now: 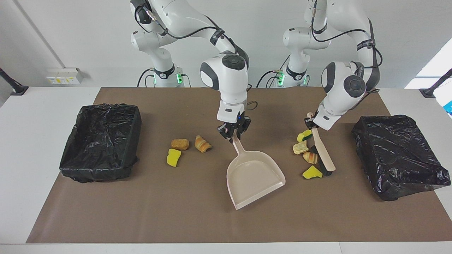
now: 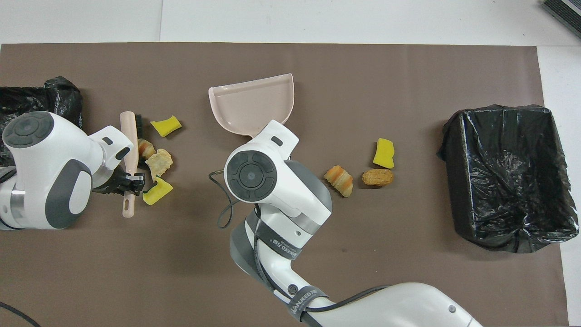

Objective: Sweep and dump trash in bin
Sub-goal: 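Place the dustpan near the debris while the left gripper sweeps bread inward, then sweep the yellow sponges into the dustpan with the brush in the left gripper, then sweep the remaining yellow sponge toward the dustpan with the left gripper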

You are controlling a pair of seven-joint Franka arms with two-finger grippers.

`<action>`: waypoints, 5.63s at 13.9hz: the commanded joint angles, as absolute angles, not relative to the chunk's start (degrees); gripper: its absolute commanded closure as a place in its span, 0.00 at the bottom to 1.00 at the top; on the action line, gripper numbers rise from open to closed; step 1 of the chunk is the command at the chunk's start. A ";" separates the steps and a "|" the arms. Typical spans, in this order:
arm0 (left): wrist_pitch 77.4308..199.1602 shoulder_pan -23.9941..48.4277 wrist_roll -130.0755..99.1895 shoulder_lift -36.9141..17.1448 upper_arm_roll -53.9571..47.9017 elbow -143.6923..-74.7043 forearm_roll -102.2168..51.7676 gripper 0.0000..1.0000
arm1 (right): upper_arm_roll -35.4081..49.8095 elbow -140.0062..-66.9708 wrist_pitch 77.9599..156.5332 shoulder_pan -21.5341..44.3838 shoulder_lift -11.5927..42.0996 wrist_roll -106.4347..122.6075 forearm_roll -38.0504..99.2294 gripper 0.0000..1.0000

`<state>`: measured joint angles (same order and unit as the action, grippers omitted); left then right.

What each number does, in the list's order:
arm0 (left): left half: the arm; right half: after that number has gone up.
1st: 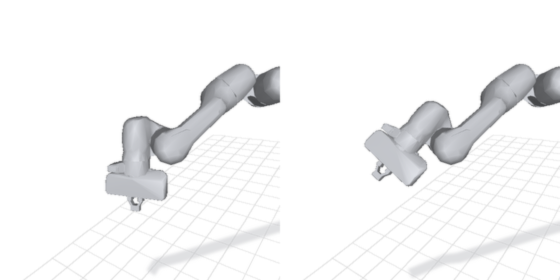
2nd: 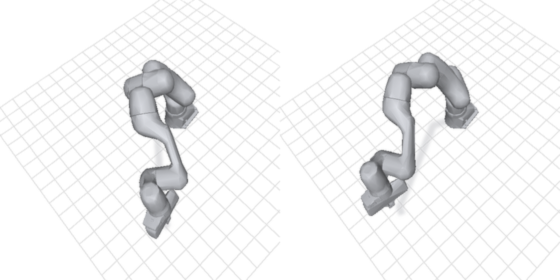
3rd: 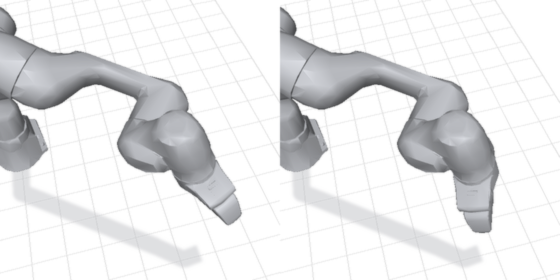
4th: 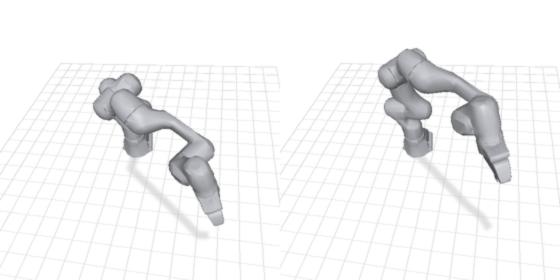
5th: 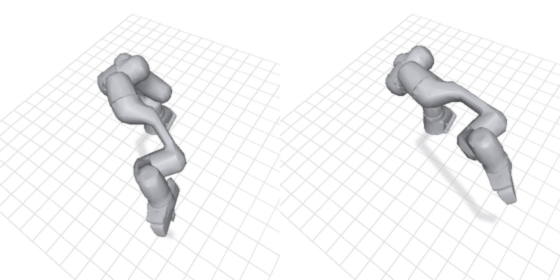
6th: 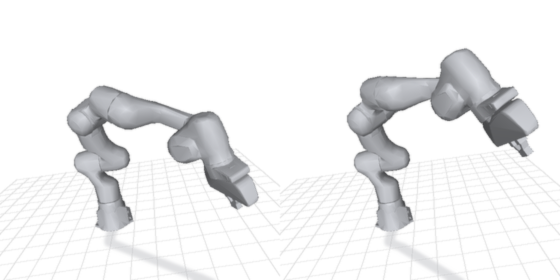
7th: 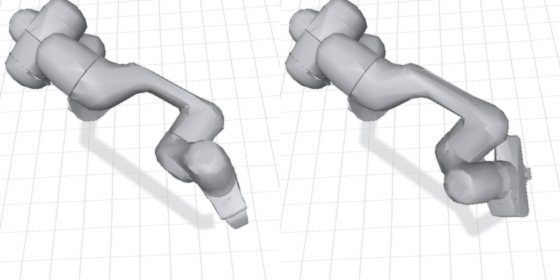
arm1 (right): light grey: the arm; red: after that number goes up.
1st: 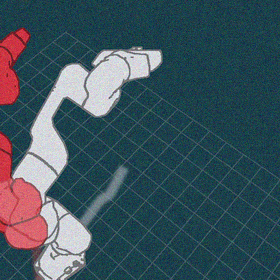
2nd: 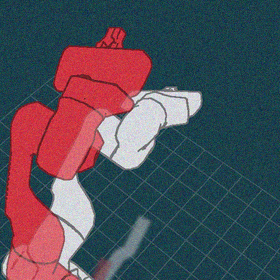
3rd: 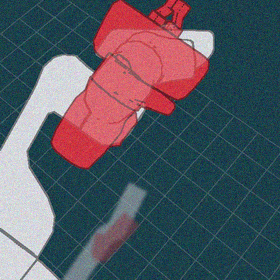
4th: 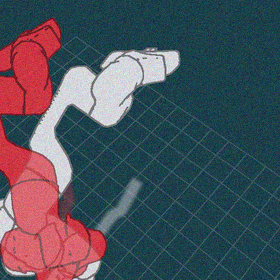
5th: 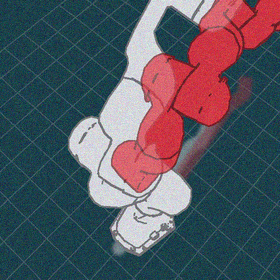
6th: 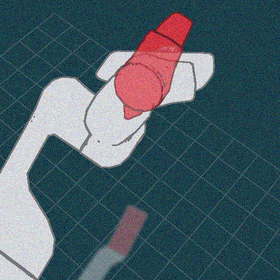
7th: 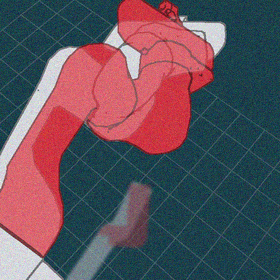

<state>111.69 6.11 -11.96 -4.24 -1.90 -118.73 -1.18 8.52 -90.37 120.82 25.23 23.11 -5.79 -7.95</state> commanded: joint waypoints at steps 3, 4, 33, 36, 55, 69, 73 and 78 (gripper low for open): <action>120.32 -0.78 -9.07 -6.14 -1.49 -118.65 -2.11 1.00 | 9.40 -95.18 119.00 21.62 18.81 24.71 -6.94 1.00; 120.58 -1.66 -6.36 -6.24 -1.49 -118.74 -2.11 1.00 | 9.40 -95.71 118.83 20.66 18.63 30.79 -7.03 1.00; 110.33 22.17 -25.93 3.07 -1.49 -123.24 -23.38 1.00 | 9.40 -100.63 121.64 17.58 19.77 65.64 -4.83 1.00; 101.29 14.17 -32.21 6.67 -1.49 -123.39 -23.38 1.00 | 9.40 -100.63 121.55 17.67 19.69 67.14 -4.83 1.00; 114.45 30.51 -43.33 8.61 -1.67 -132.62 -23.12 1.00 | 9.40 -100.63 121.55 17.67 19.69 66.88 -4.83 1.00; 112.65 31.06 -23.43 3.17 -1.23 -125.46 -14.29 1.00 | 9.32 -100.55 120.67 17.58 19.69 67.06 -4.92 1.00; 107.75 22.26 -5.93 0.18 -1.14 -120.33 -8.71 1.00 | 9.32 -100.55 120.59 17.58 19.60 67.06 -4.92 1.00; 114.15 19.07 -1.76 -2.98 -1.23 -117.77 -6.42 1.00 | 9.32 -100.63 120.59 17.58 19.69 66.89 -4.92 1.00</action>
